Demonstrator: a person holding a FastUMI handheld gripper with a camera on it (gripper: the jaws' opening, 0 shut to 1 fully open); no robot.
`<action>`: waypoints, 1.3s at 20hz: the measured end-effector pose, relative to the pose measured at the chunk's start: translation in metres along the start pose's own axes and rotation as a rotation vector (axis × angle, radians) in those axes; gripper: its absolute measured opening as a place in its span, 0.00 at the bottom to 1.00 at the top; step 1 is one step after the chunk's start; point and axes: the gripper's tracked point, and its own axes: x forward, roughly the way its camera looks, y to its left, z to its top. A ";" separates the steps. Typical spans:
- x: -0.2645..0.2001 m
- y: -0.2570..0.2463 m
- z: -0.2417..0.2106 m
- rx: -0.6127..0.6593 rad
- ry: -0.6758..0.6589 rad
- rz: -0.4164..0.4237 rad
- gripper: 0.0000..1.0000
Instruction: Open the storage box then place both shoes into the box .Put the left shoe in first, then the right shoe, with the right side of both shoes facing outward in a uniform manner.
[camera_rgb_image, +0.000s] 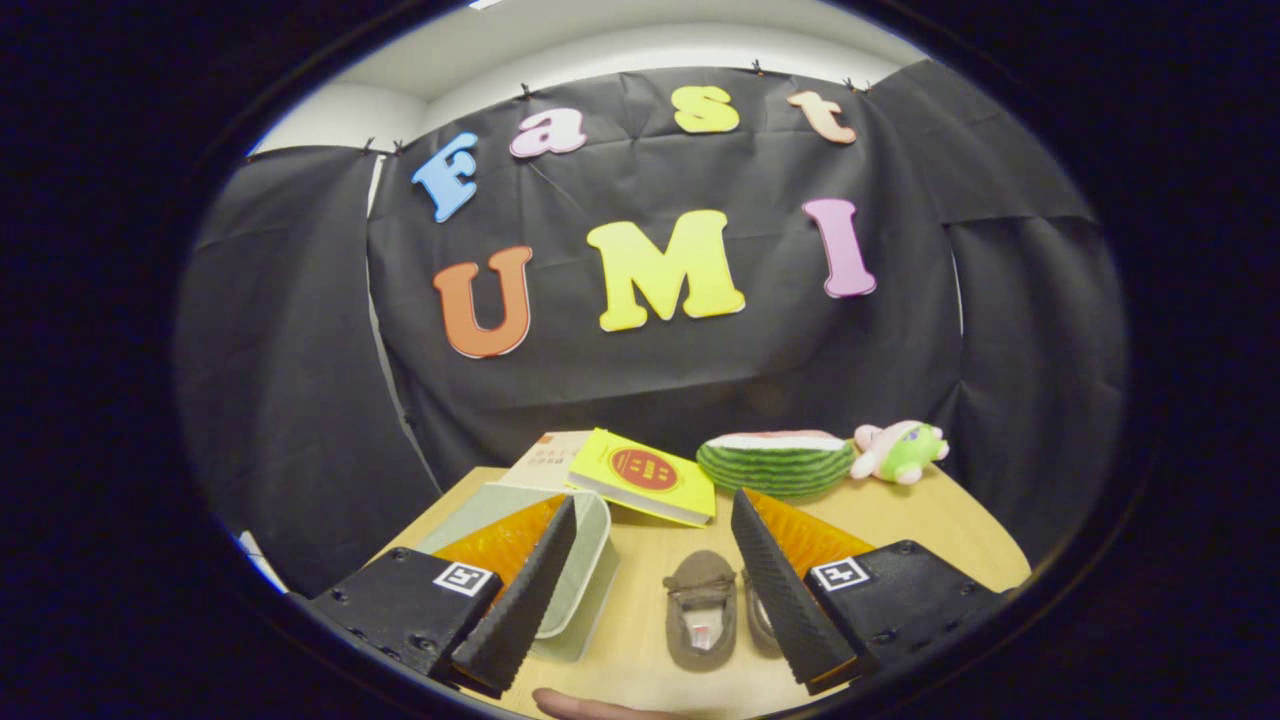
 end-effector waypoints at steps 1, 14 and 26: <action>0.006 0.001 -0.006 0.016 0.020 0.017 1.00; 0.087 0.023 -0.109 0.327 0.409 0.382 0.98; 0.155 0.049 -0.143 0.791 0.632 0.702 0.97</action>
